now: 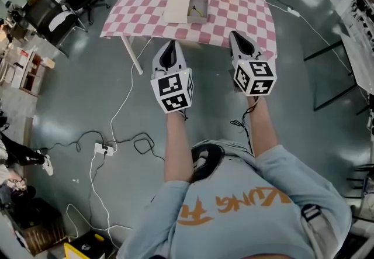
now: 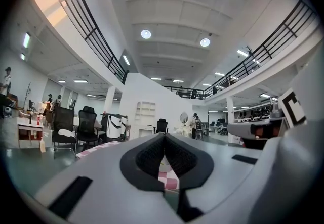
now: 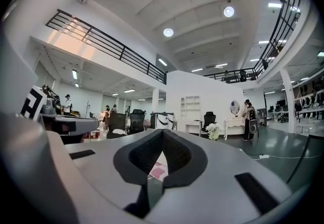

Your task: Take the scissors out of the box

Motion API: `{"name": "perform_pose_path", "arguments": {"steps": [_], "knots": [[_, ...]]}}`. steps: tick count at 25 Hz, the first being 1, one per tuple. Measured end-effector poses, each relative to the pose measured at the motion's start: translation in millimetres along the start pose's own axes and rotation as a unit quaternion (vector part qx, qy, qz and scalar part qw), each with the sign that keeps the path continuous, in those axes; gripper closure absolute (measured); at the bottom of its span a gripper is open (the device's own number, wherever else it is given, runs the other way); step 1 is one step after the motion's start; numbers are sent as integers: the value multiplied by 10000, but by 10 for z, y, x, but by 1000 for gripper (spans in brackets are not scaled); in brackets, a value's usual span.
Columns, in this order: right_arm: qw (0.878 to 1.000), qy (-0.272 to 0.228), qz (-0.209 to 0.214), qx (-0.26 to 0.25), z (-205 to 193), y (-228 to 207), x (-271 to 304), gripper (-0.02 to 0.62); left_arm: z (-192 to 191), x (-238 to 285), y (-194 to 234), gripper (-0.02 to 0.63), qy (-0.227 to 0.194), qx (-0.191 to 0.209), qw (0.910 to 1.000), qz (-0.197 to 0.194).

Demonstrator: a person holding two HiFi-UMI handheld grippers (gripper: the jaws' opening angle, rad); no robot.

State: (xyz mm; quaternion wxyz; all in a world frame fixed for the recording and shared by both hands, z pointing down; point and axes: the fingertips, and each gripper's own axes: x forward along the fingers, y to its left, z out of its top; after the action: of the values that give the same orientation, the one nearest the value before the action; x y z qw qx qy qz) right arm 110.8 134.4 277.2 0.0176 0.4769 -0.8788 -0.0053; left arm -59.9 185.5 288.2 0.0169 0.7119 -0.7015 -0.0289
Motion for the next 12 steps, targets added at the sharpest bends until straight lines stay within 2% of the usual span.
{"name": "perform_pose_path", "arguments": {"steps": [5, 12], "knots": [[9999, 86, 10, -92, -20, 18, 54, 597, -30, 36, 73, 586, 50, -91, 9999, 58], [9996, 120, -195, -137, -2, -157, 2, 598, 12, 95, -19, 586, -47, -132, 9999, -73]]}}
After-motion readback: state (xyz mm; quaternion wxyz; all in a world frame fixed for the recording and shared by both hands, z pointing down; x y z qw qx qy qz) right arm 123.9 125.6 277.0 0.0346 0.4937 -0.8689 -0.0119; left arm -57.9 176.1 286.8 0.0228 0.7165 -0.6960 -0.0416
